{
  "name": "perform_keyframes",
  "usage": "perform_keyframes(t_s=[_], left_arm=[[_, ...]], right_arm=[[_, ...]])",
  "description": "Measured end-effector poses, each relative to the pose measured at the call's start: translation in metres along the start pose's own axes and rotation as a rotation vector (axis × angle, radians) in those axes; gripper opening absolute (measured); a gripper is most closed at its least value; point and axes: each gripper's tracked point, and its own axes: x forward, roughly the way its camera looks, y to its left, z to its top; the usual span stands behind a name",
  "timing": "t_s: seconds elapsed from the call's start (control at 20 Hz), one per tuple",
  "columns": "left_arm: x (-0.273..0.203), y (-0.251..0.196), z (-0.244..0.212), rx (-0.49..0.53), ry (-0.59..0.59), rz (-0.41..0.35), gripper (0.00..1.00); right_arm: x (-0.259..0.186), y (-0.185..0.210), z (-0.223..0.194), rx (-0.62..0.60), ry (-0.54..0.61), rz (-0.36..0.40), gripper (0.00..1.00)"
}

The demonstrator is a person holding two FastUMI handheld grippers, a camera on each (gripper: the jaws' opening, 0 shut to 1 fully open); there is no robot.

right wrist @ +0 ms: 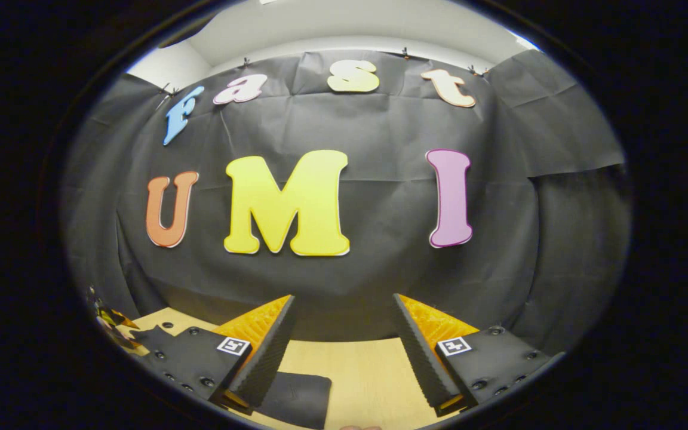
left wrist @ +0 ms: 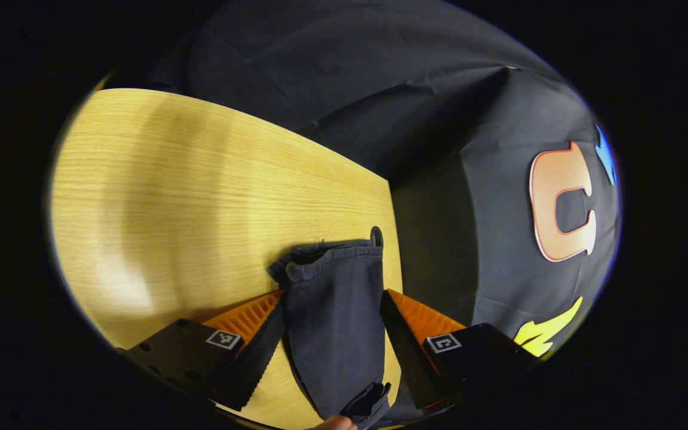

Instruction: Grasp the waist and the cuffs of the jeans and fold them to make the two legs overlap; first hold the waist and fold one-third of the jeans toward the cuffs, then hold the cuffs and fold the remaining one-third in the same direction to finish folding.

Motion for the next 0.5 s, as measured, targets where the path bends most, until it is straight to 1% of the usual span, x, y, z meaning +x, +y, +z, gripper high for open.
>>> perform_keyframes(t_s=[0.05, 0.1, 0.15, 0.2, 0.25, 0.3, 0.35, 0.5], left_arm=[[0.004, 0.008, -0.004, 0.001, 0.028, 0.027, 0.97], [0.009, 0.028, -0.003, -0.027, 0.033, 0.106, 0.67], [0.01, 0.027, -0.003, -0.103, 0.02, 0.095, 0.37], [0.011, 0.024, -0.003, -0.135, 0.021, 0.092, 0.07], [0.012, 0.019, -0.003, -0.104, 0.008, 0.1, 0.07], [0.008, 0.021, -0.008, -0.042, 0.003, 0.118, 0.04], [0.01, 0.017, -0.007, 0.022, 0.001, 0.136, 0.03], [-0.006, -0.011, -0.004, 0.239, -0.017, 0.124, 0.03]], right_arm=[[0.0, -0.002, -0.003, 0.007, 0.008, -0.002, 0.99], [0.0, -0.004, -0.005, 0.009, 0.02, -0.004, 0.99], [-0.001, -0.005, -0.005, 0.005, 0.022, -0.002, 0.99], [-0.002, -0.006, -0.004, -0.007, 0.019, -0.004, 0.98], [-0.003, -0.009, -0.002, -0.022, 0.01, -0.006, 0.98], [-0.003, -0.013, 0.002, -0.035, 0.004, -0.011, 0.98], [-0.003, -0.016, 0.004, -0.04, 0.002, -0.014, 0.99], [-0.001, -0.027, 0.007, -0.018, 0.006, -0.035, 0.98]])
